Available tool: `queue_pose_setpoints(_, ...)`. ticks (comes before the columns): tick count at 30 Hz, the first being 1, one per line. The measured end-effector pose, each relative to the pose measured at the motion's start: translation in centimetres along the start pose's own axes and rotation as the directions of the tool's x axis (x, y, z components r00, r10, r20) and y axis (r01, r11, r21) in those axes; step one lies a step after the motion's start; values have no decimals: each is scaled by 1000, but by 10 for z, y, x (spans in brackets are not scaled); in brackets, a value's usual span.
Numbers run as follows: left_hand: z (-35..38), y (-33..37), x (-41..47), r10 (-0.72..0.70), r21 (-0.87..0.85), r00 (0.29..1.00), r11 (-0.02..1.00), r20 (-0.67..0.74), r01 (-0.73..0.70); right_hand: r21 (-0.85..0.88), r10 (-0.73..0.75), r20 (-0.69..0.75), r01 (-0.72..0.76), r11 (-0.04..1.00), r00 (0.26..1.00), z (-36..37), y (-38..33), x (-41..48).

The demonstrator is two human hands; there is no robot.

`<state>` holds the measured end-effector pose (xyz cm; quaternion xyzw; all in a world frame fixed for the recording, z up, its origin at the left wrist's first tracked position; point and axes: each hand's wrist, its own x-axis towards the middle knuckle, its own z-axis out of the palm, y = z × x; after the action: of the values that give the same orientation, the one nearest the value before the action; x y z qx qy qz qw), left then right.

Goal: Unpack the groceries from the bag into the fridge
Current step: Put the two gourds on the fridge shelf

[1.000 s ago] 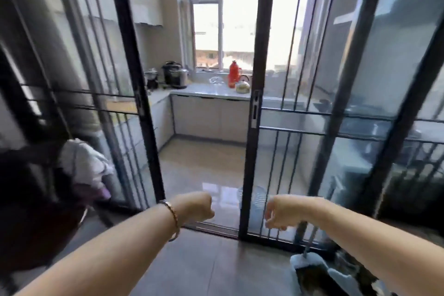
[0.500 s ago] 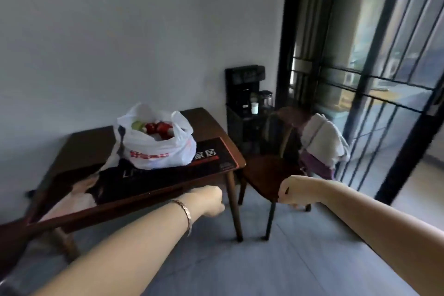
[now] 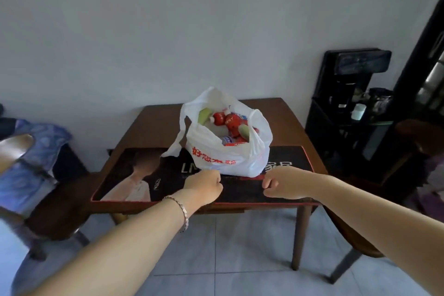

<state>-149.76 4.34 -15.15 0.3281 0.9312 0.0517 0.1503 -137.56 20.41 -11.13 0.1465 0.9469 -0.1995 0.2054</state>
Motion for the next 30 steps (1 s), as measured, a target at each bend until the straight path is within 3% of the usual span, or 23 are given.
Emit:
queue_pose_setpoints(6, -29, 2, 89, -88, -152, 968, 987, -235, 53, -50, -156, -74, 153, 987, 985, -74, -2, 94)
queue_pose_setpoints(11, -48, -28, 146, -92, -29, 885, 996, -456, 89, -9, -202, -98, 202, 979, 974, -104, -14, 171)
queue_pose_setpoints(16, -67, -74, 225, -83, -90, 847, 995, -525, 42, 123, -105, -160, 126, 984, 981, -105, -21, 255)
queue_pose_setpoints(20, -78, -106, 292, -98, -139, 903, 989, -418, 43, 348, 80, -151, -22, 937, 985, -95, -36, 323)
queue_pose_setpoints(24, -73, -132, 339, -142, -199, 978, 974, -152, 111, 506, 220, -48, -166, 847, 974, -80, -64, 386)
queue_pose_setpoints(27, -71, -148, 353, -164, -350, 985, 921, 45, 169, 536, 238, -11, -196, 821, 971, -71, -80, 415)
queue_pose_setpoints(30, -70, -171, 355, -97, -501, 992, 857, 75, 122, 529, 222, 74, -227, 817, 972, -56, -93, 439)
